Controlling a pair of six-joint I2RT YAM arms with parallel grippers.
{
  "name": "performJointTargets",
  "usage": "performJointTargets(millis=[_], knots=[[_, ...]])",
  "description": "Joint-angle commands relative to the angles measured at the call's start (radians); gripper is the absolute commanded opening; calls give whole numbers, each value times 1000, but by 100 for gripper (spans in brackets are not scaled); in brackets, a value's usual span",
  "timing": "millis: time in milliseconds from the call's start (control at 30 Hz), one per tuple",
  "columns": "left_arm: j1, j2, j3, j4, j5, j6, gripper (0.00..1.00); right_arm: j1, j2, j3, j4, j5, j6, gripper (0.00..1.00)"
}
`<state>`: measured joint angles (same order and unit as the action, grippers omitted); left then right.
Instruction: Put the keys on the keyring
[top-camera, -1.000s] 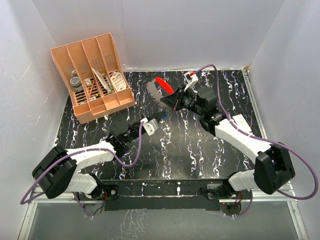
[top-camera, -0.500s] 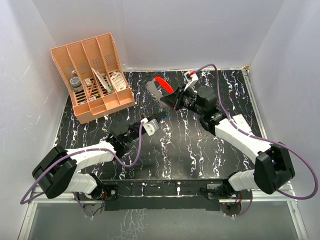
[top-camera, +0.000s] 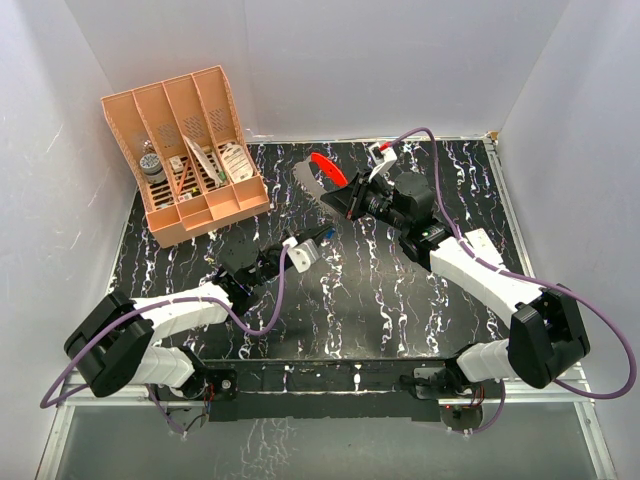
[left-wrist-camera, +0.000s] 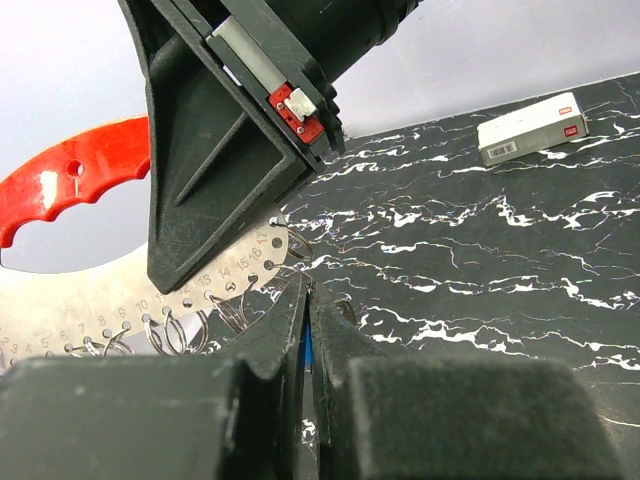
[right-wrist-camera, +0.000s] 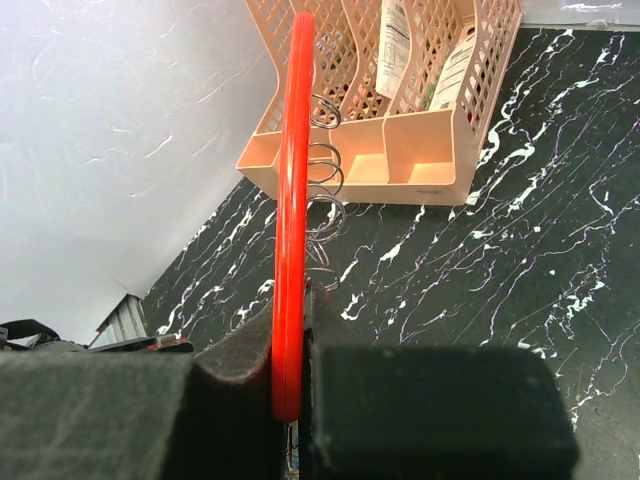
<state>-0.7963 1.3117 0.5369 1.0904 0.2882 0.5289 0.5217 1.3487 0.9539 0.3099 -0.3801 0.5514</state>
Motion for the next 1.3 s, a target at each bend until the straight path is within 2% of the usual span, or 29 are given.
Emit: performJointTargets(millis=[0, 667, 900, 1267], knots=[[-9, -43, -9, 17, 1, 17, 0, 4, -5, 65, 61, 17, -5, 0], [-14, -60, -33, 7, -56, 40, 0, 4, -15, 71, 55, 21, -8, 0], [-15, -53, -57, 77, -119, 40, 0, 2, -26, 68, 74, -14, 13, 0], [-14, -45, -89, 209, -168, 15, 0, -5, -23, 50, 154, -47, 150, 0]])
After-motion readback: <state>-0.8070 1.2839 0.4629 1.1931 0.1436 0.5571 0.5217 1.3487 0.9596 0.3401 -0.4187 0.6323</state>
